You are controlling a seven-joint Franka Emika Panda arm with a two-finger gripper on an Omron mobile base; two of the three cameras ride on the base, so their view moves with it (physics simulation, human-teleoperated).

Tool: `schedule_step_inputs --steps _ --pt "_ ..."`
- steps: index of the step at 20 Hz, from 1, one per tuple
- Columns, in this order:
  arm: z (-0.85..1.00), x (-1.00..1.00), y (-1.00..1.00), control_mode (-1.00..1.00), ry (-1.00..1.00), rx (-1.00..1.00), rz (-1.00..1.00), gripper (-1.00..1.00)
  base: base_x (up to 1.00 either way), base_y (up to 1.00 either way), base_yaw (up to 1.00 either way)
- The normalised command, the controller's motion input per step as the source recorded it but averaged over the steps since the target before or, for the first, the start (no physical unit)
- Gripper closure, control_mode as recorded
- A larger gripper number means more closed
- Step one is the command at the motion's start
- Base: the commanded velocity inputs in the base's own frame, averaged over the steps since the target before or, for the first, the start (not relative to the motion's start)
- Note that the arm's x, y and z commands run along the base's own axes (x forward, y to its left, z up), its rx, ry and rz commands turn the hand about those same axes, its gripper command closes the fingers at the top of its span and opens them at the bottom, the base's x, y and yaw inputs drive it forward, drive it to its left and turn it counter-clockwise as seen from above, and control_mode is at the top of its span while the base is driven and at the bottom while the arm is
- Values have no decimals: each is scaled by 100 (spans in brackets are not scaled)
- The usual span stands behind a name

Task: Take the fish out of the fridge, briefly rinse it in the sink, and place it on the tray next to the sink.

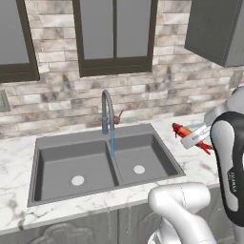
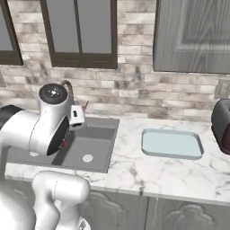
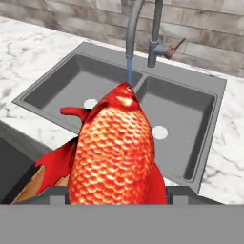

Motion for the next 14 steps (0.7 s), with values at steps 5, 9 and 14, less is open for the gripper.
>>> schedule_step_inputs --steps 5,9,14 --pt "-54 37 9 -100 5 10 34 100 0 0 0" --pt "-52 39 10 -100 -3 29 7 100 0 0 0" --pt "-24 44 25 -100 -3 29 1 100 0 0 0"
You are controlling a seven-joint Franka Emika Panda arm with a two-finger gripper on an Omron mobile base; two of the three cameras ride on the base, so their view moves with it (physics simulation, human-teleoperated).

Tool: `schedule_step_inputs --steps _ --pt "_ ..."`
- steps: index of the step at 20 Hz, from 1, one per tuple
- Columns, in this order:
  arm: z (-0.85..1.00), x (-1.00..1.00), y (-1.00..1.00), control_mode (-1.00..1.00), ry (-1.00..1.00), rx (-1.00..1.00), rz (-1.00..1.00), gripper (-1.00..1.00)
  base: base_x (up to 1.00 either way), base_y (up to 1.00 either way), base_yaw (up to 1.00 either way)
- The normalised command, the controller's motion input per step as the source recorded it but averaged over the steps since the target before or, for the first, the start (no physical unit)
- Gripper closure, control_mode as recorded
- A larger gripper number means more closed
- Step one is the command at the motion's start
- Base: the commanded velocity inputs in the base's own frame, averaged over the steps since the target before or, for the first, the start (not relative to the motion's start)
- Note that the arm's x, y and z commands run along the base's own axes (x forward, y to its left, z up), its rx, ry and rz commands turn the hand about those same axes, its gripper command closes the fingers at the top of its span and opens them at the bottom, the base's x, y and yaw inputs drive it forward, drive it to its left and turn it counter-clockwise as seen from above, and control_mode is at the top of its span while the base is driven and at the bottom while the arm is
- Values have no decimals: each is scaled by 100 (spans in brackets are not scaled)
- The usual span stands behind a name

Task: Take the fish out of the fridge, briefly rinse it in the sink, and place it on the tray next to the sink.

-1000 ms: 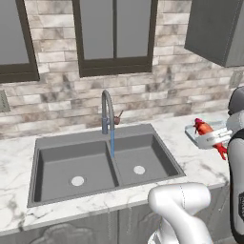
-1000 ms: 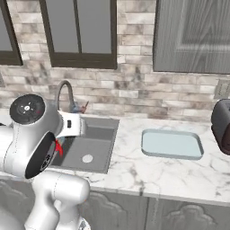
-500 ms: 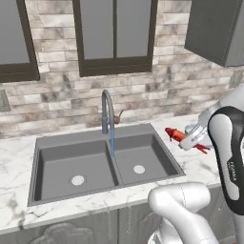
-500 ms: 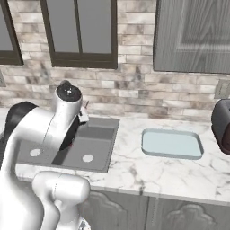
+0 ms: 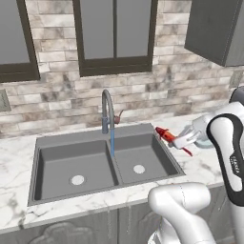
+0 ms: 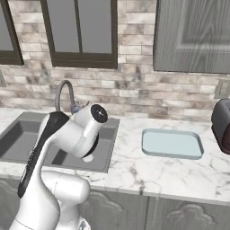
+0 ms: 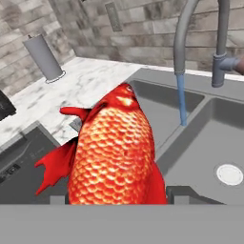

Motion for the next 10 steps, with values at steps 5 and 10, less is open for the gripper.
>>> schedule_step_inputs --steps 5,10 --pt "0 2 6 -100 0 2 0 100 0 0 0" --pt "-4 47 25 -100 2 -1 1 100 0 0 0"
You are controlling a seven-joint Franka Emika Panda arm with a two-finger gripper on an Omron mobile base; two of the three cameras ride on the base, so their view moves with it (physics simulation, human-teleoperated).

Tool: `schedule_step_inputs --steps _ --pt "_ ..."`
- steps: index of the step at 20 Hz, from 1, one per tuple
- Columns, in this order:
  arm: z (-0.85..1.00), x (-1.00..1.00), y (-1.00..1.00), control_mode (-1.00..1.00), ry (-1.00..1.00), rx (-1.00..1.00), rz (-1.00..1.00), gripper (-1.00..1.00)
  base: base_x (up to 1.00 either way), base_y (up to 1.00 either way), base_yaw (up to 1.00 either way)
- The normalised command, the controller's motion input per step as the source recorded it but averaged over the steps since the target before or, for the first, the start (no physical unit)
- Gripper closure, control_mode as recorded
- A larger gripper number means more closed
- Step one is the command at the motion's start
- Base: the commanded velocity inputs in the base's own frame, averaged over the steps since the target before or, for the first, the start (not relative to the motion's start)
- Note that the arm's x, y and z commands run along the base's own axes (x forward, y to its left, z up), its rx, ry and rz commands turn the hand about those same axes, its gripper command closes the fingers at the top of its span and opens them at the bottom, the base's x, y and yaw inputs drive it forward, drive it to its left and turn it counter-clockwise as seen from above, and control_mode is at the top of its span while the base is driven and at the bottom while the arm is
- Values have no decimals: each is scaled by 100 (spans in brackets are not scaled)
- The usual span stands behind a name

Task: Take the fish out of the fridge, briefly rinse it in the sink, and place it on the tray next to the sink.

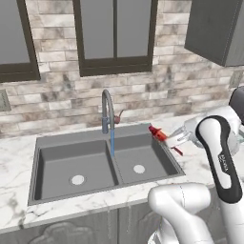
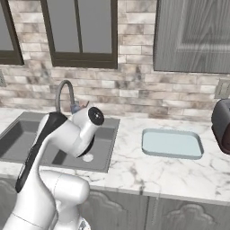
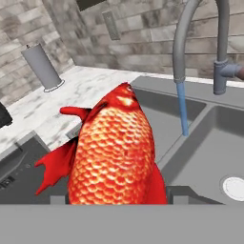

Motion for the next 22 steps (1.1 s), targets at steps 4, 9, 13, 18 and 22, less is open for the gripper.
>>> schedule_step_inputs --steps 4,9,13,18,22 --pt "-19 79 44 -100 7 -1 6 100 0 0 0" --pt "-34 38 4 -100 9 -3 15 100 0 0 0" --pt "-27 20 -9 -100 9 -2 17 100 0 0 0" --pt "-16 37 0 -100 11 -6 18 100 0 0 0" --pt "-20 35 0 -100 14 -9 17 100 0 0 0"
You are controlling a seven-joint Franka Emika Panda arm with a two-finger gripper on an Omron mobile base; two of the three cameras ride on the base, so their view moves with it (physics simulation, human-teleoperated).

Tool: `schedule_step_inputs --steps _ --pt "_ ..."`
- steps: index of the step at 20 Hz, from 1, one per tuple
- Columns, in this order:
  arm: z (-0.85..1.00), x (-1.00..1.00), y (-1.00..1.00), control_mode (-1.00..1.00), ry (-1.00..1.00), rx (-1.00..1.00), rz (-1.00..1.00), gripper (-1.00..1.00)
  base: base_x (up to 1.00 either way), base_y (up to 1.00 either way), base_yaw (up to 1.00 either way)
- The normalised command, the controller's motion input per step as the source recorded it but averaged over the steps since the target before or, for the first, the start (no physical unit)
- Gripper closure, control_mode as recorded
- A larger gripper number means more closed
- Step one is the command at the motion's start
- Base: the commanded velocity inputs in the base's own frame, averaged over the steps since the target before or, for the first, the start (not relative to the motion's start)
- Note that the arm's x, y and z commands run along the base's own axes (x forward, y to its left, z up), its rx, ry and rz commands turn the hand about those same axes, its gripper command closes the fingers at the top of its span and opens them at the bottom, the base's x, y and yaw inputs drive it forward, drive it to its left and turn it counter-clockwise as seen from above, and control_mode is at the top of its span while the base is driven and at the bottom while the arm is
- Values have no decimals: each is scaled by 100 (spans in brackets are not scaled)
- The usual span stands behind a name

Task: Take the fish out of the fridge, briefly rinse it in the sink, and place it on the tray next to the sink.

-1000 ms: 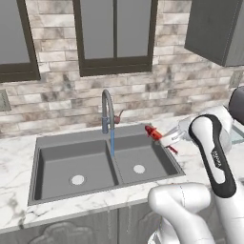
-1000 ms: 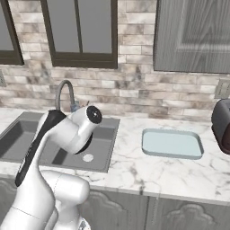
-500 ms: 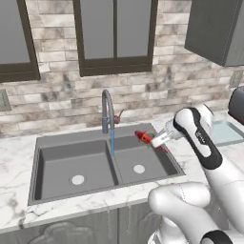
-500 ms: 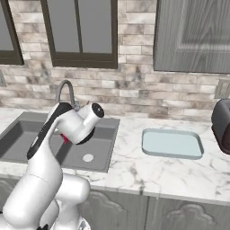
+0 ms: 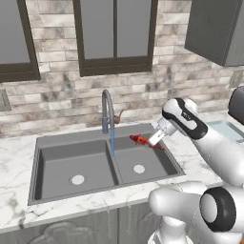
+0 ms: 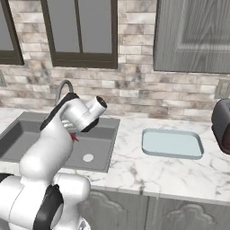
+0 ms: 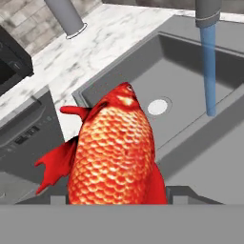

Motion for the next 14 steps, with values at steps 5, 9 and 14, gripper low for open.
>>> schedule_step_inputs --steps 5,9,14 --pt "-18 10 0 -100 6 -6 13 100 0 0 0" --pt "0 0 3 -100 0 0 0 100 0 0 0" --pt "-12 14 6 -100 0 0 2 100 0 0 0"
